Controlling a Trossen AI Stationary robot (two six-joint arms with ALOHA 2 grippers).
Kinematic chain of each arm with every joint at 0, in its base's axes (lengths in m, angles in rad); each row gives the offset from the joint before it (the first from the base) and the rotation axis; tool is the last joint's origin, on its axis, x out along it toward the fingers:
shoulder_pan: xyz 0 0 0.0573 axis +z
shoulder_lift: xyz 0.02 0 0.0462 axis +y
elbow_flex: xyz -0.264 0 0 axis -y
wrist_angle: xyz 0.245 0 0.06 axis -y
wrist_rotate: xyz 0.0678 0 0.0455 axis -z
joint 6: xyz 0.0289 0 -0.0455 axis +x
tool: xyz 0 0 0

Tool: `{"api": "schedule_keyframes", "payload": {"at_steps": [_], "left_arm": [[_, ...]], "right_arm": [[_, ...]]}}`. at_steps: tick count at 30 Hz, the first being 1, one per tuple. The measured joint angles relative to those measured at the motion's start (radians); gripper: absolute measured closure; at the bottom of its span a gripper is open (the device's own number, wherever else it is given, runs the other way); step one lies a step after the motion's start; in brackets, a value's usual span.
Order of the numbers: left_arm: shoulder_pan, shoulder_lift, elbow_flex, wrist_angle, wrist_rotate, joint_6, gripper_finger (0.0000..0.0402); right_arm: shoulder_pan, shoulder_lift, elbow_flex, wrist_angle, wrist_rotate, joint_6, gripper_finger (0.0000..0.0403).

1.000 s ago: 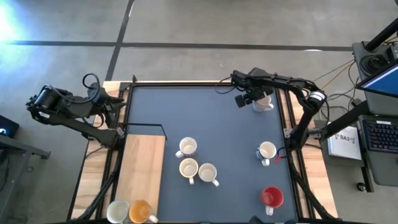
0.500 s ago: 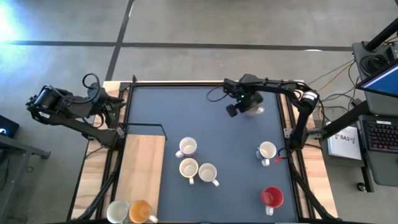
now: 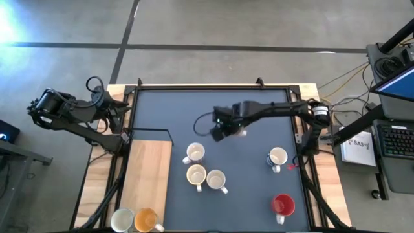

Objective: Place coffee mugs
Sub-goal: Move the patterned gray mug to the center of the table

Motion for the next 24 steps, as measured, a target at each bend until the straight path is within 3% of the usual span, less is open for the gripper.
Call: {"api": "schedule_keyframes", "payload": {"at_steps": [6, 11, 24], "left_arm": [[0.000, 0.000, 0.000, -0.027, 0.000, 0.000, 0.0333], [0.000, 0.000, 0.000, -0.035, 0.007, 0.025, 0.0333], [0.000, 0.000, 0.000, -0.033, 0.054, 0.040, 0.0333]], "right_arm": [[0.144, 0.000, -0.001, 0.054, 0.001, 0.169, 0.0389], [0.228, 0.000, -0.002, 0.085, 0.066, 0.259, 0.0389], [0.293, 0.044, -0.023, 0.148, 0.129, 0.403, 0.0390]]}}
